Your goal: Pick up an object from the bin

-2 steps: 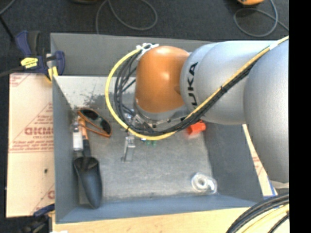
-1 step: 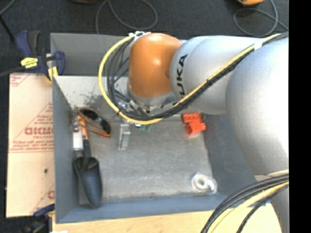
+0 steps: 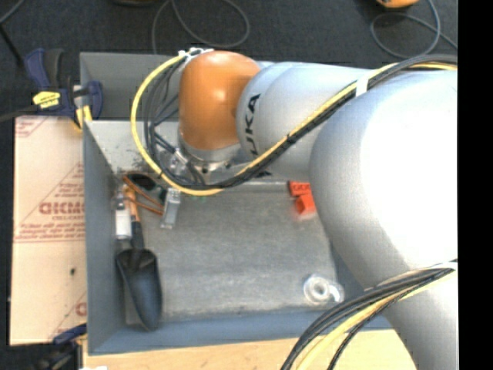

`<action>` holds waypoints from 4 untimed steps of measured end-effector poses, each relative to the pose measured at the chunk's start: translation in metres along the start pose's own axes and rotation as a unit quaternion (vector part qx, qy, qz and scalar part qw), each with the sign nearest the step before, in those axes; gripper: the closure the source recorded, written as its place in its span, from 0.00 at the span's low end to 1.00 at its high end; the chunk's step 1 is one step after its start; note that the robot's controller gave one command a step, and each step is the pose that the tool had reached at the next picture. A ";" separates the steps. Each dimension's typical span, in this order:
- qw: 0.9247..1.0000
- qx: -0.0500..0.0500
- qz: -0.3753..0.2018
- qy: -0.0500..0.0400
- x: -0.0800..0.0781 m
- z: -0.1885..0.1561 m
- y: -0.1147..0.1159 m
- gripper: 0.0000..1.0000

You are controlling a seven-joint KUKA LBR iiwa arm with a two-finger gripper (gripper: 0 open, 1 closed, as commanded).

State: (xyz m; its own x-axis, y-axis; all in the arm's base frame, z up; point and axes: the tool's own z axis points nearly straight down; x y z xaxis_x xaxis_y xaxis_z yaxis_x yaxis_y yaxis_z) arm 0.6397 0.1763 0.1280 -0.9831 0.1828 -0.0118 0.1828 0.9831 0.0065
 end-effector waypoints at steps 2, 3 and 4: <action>0.999 0.000 0.053 0.000 -0.007 0.056 0.016 1.00; 0.999 0.000 0.053 0.000 -0.007 0.057 0.016 1.00; 0.999 0.000 0.053 0.001 -0.006 0.053 0.015 1.00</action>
Offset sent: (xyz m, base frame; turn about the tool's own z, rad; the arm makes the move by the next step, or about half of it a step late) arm 0.0093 0.0153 -0.0580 0.1070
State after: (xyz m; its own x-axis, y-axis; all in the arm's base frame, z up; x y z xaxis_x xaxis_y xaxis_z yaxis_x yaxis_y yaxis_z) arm 0.6489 0.1901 0.0747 -0.9582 0.2859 -0.0098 0.2858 0.9583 0.0070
